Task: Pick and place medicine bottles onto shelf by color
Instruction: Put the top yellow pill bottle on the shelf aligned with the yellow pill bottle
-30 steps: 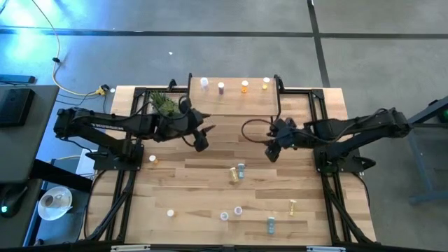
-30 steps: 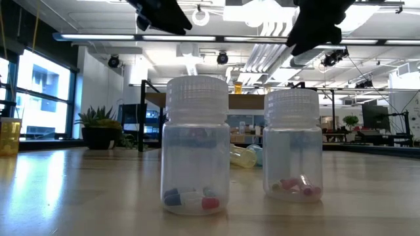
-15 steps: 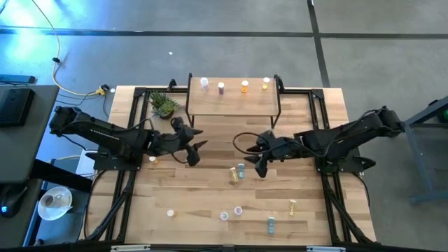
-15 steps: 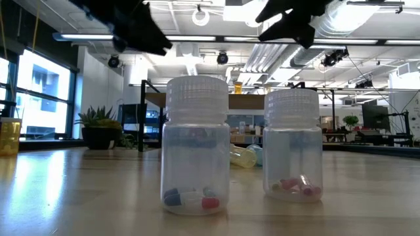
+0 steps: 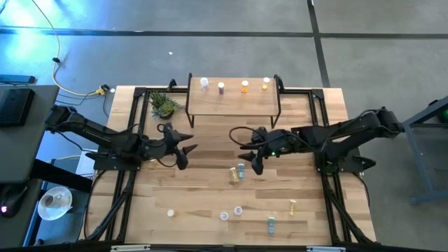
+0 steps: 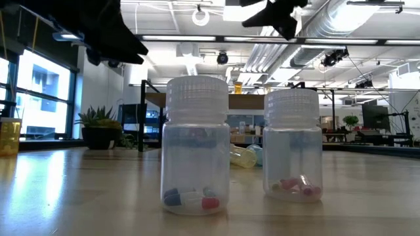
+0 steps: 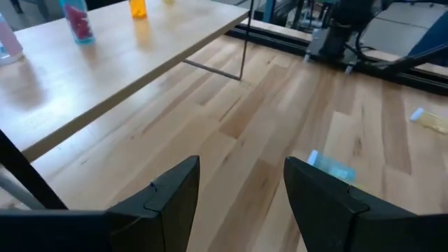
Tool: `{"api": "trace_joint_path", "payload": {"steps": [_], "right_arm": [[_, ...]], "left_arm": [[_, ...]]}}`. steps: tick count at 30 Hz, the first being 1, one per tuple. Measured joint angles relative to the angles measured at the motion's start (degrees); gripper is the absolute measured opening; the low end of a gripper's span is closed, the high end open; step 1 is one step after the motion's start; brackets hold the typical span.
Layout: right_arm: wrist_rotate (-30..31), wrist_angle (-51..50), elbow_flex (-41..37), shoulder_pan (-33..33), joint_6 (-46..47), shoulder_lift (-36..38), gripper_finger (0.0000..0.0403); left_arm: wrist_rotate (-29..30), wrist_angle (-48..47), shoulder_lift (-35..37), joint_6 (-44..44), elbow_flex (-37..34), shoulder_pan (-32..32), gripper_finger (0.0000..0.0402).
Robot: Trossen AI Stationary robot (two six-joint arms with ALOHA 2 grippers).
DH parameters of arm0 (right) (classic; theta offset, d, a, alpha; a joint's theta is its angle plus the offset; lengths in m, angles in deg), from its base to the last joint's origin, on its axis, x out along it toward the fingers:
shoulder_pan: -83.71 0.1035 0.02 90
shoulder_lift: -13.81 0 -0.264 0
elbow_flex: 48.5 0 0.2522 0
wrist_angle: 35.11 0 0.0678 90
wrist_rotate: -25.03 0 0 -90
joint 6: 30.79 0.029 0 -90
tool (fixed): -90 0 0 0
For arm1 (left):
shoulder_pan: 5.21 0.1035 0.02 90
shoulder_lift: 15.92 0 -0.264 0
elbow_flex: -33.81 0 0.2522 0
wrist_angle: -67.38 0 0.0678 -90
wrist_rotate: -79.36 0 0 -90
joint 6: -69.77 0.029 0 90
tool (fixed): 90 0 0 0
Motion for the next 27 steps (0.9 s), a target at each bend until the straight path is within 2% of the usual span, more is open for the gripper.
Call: {"api": "trace_joint_path", "payload": {"steps": [5,16,22,27], "right_arm": [[0.75,-4.42,3.63,-0.96,-0.1,-2.94,0.0176],[-0.13,-18.47,14.33,-1.51,1.94,-15.6,0.0176],[-3.95,-19.25,15.72,-1.5,4.44,-21.9,0.0176],[-4.37,-19.6,15.66,-1.34,7.59,-26.14,0.0176]], "left_arm": [[0.1,-0.5,1.69,1.32,-1.15,-0.61,0.0197],[0.05,-1.47,2.48,0.9,-2.06,-0.65,0.0197],[-0.1,-1.81,2.46,0.9,-2.04,-0.65,0.0197],[-0.12,-1.83,2.46,0.9,-2.04,-0.65,0.0197]]}}
